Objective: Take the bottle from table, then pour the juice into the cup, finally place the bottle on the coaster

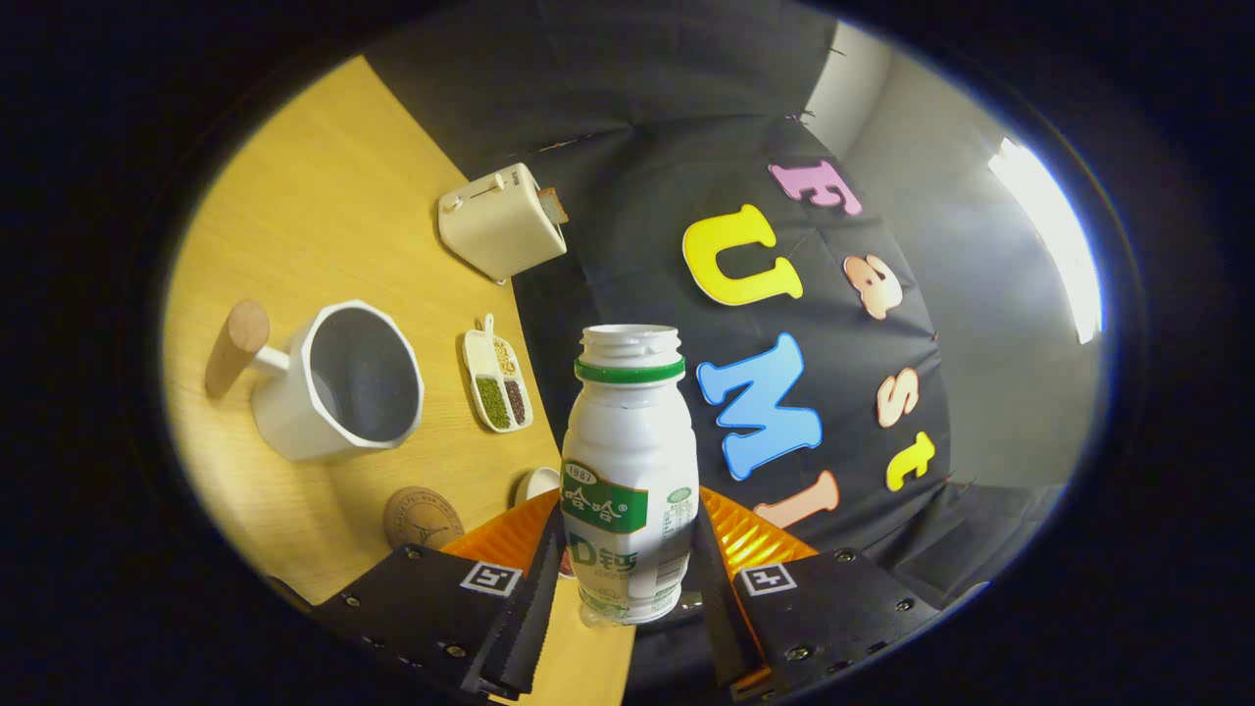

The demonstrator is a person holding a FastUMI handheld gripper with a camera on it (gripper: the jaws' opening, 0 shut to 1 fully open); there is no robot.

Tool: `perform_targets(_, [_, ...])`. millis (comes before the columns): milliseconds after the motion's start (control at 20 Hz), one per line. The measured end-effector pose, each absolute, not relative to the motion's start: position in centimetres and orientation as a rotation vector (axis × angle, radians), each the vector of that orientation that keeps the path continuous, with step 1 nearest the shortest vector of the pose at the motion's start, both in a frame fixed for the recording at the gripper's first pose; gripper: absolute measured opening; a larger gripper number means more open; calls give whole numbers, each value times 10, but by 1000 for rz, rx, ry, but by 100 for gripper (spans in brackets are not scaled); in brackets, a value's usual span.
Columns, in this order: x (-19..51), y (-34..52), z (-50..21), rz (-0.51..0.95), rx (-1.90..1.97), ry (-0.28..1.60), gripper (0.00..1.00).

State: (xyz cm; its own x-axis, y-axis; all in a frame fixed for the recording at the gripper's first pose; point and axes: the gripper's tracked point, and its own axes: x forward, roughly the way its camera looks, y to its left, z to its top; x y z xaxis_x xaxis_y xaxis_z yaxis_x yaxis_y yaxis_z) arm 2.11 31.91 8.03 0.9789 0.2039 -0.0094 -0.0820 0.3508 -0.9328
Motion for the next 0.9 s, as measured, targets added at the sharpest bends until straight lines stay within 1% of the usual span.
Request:
perform_targets(550, [26,328,57,394,-671,61,66])
perform_targets(900, [25,336,42,486,-494,121,66])
